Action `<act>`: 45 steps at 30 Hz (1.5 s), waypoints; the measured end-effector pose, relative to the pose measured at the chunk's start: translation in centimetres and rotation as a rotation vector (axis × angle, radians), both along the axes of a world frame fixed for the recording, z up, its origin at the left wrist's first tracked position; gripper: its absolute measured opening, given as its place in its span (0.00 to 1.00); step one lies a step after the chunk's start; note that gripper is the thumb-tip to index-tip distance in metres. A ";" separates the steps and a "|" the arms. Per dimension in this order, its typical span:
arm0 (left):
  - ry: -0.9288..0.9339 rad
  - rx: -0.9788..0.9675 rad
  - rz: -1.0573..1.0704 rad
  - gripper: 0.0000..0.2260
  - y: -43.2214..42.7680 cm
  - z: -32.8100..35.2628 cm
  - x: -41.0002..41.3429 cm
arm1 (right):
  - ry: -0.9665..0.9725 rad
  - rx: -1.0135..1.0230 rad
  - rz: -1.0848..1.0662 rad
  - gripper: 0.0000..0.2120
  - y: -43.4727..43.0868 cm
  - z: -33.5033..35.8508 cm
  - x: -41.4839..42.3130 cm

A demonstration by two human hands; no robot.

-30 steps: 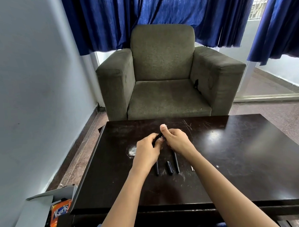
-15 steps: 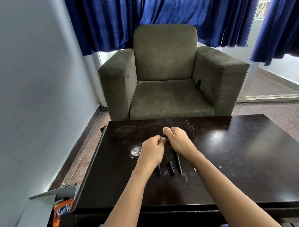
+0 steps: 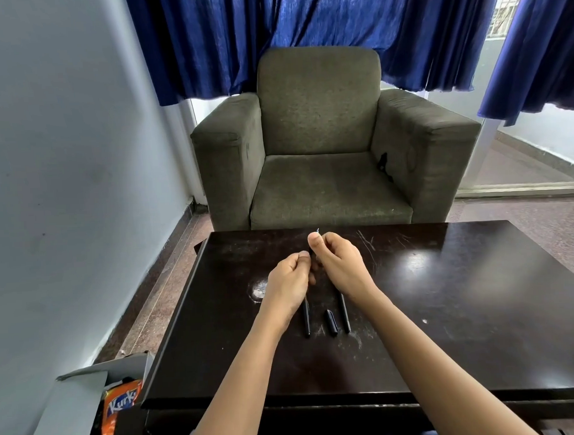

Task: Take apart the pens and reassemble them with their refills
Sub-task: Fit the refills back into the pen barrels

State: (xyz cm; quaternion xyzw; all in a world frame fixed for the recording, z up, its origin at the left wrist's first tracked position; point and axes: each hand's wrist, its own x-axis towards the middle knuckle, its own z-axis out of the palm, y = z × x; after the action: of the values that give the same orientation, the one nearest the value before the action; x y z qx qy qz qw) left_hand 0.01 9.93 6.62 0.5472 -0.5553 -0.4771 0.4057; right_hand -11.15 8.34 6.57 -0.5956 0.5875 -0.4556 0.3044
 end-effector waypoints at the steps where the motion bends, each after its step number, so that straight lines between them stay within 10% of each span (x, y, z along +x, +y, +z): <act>1: -0.022 -0.009 0.016 0.17 -0.1 -0.2 0.1 | -0.030 0.016 -0.010 0.20 -0.2 -0.1 0.0; 10: -0.144 -0.044 0.024 0.16 -0.2 -0.7 0.4 | -0.632 0.232 0.169 0.08 -0.3 0.0 -0.5; 45: -0.235 -0.040 0.012 0.14 -0.1 -0.9 0.4 | -0.771 0.375 0.123 0.03 -0.1 0.2 -0.5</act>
State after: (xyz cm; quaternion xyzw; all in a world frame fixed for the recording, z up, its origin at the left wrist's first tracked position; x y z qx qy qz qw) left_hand 0.42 9.83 5.70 0.5947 -0.6050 -0.3961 0.3514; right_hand -11.64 8.22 6.73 -0.3503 0.4668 -0.5109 0.6312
